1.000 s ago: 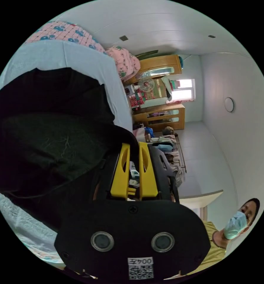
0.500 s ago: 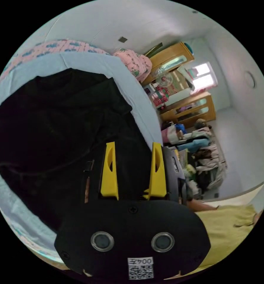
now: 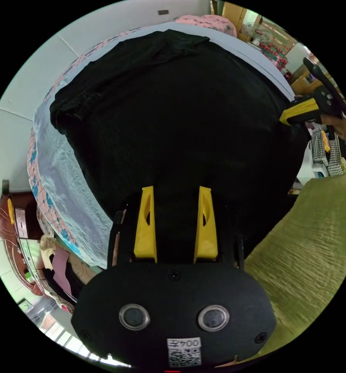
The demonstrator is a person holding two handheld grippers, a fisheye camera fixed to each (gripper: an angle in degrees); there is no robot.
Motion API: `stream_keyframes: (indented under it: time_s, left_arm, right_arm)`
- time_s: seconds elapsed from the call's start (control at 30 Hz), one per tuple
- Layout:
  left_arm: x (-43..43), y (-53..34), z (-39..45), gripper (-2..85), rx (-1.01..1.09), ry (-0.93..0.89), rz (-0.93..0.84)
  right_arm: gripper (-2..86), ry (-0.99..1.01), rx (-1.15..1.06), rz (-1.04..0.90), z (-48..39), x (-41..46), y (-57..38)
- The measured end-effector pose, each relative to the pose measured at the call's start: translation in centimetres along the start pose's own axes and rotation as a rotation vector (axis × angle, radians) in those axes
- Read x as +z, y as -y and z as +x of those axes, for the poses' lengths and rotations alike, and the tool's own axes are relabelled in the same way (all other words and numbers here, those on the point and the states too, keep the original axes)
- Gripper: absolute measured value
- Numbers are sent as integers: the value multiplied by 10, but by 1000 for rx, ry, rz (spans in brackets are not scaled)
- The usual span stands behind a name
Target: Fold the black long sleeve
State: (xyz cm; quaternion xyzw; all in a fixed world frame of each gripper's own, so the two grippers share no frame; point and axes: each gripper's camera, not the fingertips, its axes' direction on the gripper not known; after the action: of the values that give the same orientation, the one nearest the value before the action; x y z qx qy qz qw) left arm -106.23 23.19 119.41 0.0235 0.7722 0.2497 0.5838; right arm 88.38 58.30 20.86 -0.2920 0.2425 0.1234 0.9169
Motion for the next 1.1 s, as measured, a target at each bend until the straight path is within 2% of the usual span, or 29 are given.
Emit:
stream_keyframes:
  time_s: [0.2, 0.33, 0.4, 0.47, 0.53, 0.63, 0.8, 1.0, 1.1]
  left_arm:
    - [12, -7, 35, 143, 55, -12, 2]
    - [18, -21, 52, 142, 71, -7, 35]
    - [20, -28, 58, 143, 82, -4, 56]
    - [23, -40, 63, 143, 77, -9, 88]
    - [24, -47, 68, 143, 81, -5, 104]
    - [27, -56, 72, 142, 82, -9, 114]
    - [29, -66, 79, 142, 66, -5, 103]
    - [30, -79, 83, 141, 32, 2, 87]
    - [28, -85, 82, 135, -30, 13, 82]
  right_arm:
    - [-2, 35, 39, -8, 8, -21, 0]
    - [20, 143, 109, 7, 27, -40, -7]
    - [56, 259, 145, 92, 40, -61, -9]
    - [93, 387, 232, 390, 69, -105, -12]
    - [93, 387, 310, 527, 94, -133, -3]
    - [84, 339, 352, 614, 131, -165, 34]
    - [94, 235, 345, 613, 176, -186, 108]
    - [106, 238, 328, 528, 227, -175, 178]
    - [80, 289, 312, 493, 241, -164, 194]
